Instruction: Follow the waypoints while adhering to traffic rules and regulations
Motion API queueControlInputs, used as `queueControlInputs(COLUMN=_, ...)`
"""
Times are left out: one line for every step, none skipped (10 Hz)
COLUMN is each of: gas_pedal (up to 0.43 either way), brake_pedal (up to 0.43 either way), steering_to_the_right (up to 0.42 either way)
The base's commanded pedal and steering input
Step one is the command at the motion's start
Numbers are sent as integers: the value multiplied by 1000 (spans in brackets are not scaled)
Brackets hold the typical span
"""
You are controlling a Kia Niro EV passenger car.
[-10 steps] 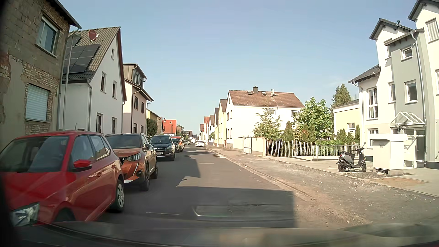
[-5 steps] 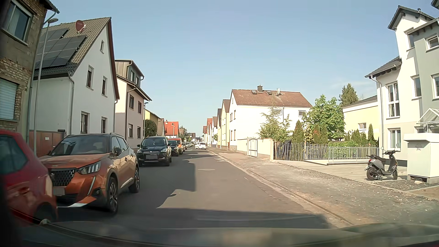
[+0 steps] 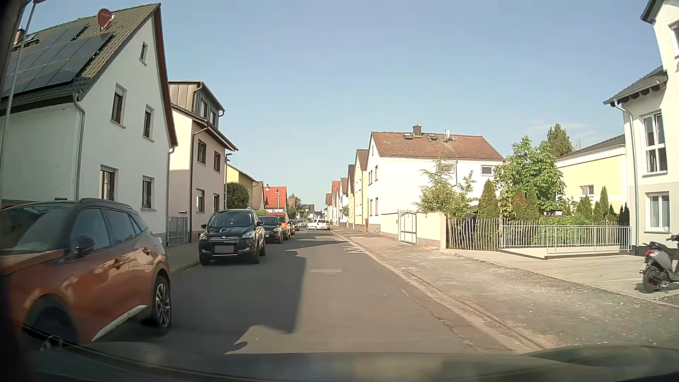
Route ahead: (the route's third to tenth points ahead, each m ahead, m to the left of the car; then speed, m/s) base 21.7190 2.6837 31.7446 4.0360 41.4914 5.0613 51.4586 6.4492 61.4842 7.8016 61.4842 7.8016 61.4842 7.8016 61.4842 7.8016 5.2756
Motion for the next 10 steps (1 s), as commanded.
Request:
queueControlInputs(gas_pedal=260, brake_pedal=24, steering_to_the_right=-45)
queueControlInputs(gas_pedal=260, brake_pedal=30, steering_to_the_right=-43)
queueControlInputs(gas_pedal=260, brake_pedal=24, steering_to_the_right=-44)
queueControlInputs(gas_pedal=260, brake_pedal=24, steering_to_the_right=-44)
queueControlInputs(gas_pedal=260, brake_pedal=30, steering_to_the_right=-45)
queueControlInputs(gas_pedal=280, brake_pedal=24, steering_to_the_right=-42)
queueControlInputs(gas_pedal=319, brake_pedal=24, steering_to_the_right=-41)
queueControlInputs(gas_pedal=319, brake_pedal=30, steering_to_the_right=-41)
queueControlInputs(gas_pedal=319, brake_pedal=24, steering_to_the_right=-41)
queueControlInputs(gas_pedal=331, brake_pedal=24, steering_to_the_right=-40)
